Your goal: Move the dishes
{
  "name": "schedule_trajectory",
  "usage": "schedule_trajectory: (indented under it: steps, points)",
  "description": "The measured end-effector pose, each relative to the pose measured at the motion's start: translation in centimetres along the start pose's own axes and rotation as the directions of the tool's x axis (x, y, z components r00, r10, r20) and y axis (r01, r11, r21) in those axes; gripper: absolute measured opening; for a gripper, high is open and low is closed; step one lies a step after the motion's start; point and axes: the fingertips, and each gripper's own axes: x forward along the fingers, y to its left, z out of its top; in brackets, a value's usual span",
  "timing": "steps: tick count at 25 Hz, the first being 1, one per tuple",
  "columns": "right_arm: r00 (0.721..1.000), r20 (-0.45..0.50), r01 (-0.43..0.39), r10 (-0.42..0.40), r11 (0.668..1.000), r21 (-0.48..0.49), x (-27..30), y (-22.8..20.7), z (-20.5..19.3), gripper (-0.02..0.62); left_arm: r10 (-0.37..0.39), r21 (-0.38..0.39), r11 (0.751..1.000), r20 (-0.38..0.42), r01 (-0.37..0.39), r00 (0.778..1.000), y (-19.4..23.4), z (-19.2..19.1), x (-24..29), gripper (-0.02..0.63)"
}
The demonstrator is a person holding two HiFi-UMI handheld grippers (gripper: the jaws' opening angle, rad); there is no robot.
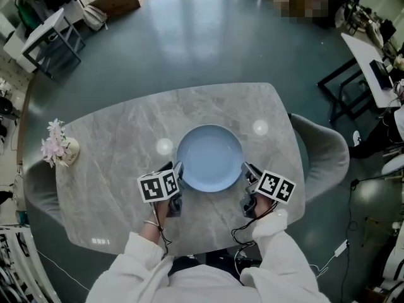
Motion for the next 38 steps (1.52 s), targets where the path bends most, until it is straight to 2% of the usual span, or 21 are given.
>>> schedule_trajectory:
  steps: [7, 13, 18, 30, 38]
  points:
    - [0.999, 0.034, -0.016, 0.017, 1.000, -0.015, -3.0, 1.8, -1.4, 0.131, -0.041, 0.022, 0.999, 0.037, 0.040, 0.998, -1.7, -0.6, -3.6, 0.138]
    - [0.997, 0.060, -0.037, 0.039, 0.999, -0.033, -6.0, 4.0, -3.5, 0.094, -0.129, 0.003, 0.992, 0.076, 0.130, 0.989, -3.7, -1.5, -7.6, 0.135]
    - [0.996, 0.082, -0.045, 0.048, 0.998, -0.046, -8.8, 5.7, -6.1, 0.083, -0.166, 0.034, 0.986, 0.099, 0.163, 0.981, -4.4, -2.6, -10.9, 0.094]
    - [0.989, 0.105, -0.096, 0.108, 0.989, -0.115, -14.5, 9.9, -13.8, 0.064, -0.191, 0.087, 0.980, 0.144, 0.180, 0.971, -3.7, -6.9, -18.9, 0.037]
    - [0.989, 0.085, -0.106, 0.120, 0.983, -0.150, -18.1, 11.5, -20.3, 0.063, -0.195, 0.096, 0.979, 0.143, 0.182, 0.970, -3.0, -11.7, -23.6, 0.026]
